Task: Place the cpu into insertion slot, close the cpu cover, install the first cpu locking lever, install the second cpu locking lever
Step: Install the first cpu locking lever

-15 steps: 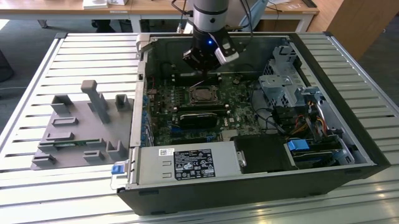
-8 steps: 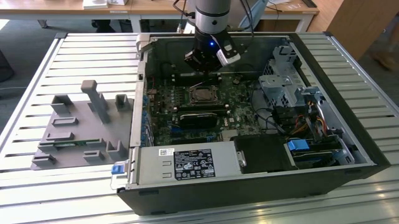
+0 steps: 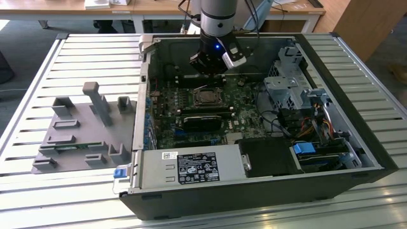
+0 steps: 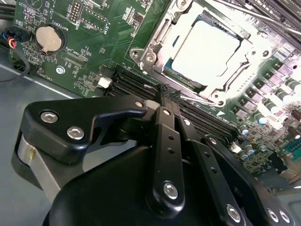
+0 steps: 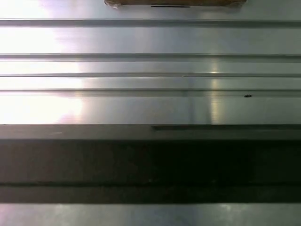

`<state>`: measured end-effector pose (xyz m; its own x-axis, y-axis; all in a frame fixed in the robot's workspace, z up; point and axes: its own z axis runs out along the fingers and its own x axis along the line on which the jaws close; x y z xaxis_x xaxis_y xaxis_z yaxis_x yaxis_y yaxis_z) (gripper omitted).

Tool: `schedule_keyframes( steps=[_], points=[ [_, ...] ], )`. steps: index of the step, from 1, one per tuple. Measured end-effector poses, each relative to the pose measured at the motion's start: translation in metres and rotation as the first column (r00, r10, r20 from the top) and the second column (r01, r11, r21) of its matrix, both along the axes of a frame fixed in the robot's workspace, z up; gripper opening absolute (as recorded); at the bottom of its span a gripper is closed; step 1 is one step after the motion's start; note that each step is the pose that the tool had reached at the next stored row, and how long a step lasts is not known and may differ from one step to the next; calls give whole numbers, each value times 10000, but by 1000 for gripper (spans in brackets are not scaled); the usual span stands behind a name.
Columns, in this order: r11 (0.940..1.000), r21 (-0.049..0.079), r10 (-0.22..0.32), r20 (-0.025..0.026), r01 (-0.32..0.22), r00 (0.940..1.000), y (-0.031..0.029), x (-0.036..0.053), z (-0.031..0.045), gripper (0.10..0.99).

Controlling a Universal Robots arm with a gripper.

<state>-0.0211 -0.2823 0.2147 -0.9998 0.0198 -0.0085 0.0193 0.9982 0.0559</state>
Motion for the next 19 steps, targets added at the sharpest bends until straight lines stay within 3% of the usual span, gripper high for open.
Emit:
schedule_keyframes(
  steps=[19],
  points=[
    [10000,4,0,-20,0,10000,0,53,-103,118]
  ],
)
